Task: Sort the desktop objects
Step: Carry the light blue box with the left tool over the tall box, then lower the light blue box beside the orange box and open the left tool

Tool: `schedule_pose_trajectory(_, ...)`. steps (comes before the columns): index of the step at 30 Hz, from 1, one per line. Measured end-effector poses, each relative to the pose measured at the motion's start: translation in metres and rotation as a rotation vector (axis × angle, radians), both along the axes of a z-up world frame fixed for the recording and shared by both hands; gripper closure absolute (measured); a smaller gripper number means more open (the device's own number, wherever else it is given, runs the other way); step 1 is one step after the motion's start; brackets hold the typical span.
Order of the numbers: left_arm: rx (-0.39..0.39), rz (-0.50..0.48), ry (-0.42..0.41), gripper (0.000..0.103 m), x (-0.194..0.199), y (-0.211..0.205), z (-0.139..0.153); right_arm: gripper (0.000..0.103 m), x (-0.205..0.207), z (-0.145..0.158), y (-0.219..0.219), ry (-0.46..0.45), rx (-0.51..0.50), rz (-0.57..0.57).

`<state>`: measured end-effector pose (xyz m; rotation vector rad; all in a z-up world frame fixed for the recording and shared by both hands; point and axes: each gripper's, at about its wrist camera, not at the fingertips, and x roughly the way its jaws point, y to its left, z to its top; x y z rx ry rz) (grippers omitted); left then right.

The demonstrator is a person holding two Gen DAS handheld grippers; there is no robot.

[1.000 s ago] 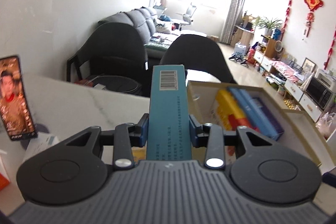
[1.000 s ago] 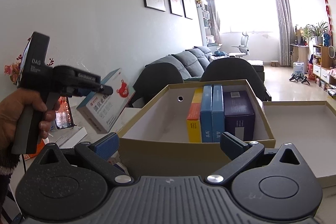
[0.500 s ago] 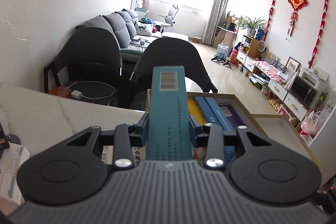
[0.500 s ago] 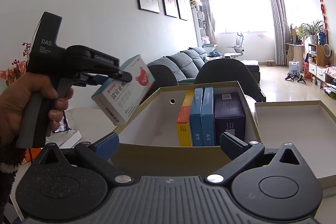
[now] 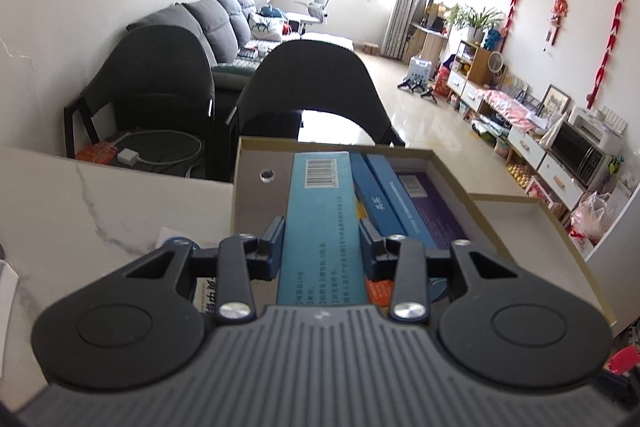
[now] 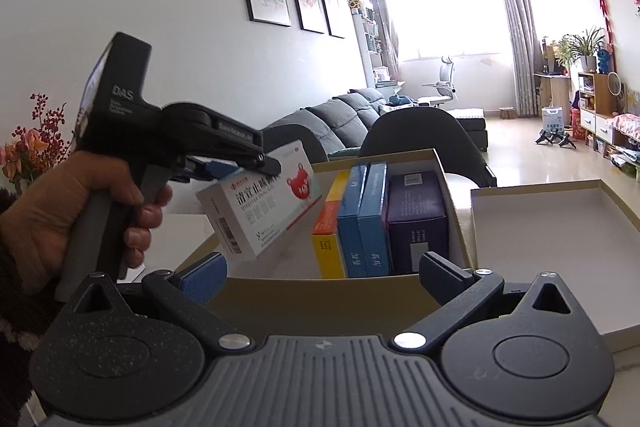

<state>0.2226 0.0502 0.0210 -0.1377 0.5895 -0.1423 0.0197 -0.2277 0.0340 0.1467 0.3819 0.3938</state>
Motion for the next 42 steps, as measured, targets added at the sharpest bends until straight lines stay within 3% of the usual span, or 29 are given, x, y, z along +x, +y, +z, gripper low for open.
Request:
schedule_pose_trajectory(11, 0.014, 0.040, 0.095, 0.067, 0.014, -0.001, -0.028, 0.000, 0.008, -0.007, -0.009, 0.023, 0.014, -0.015)
schedule_pose_trajectory(28, 0.015, 0.013, 0.143, 0.071, 0.021, -0.002, -0.029, 0.000, 0.014, -0.005, -0.005, 0.028, -0.018, -0.027)
schedule_pose_trajectory(33, 0.009, 0.001, 0.115, 0.067, 0.012, 0.004, -0.026, 0.000, 0.018, 0.003, 0.001, 0.014, -0.063, -0.007)
schedule_pose_trajectory(42, 0.008, -0.031, 0.038, 0.047, -0.014, 0.018, -0.015, 0.005, 0.053, 0.030, 0.023, 0.072, -0.169, 0.182)
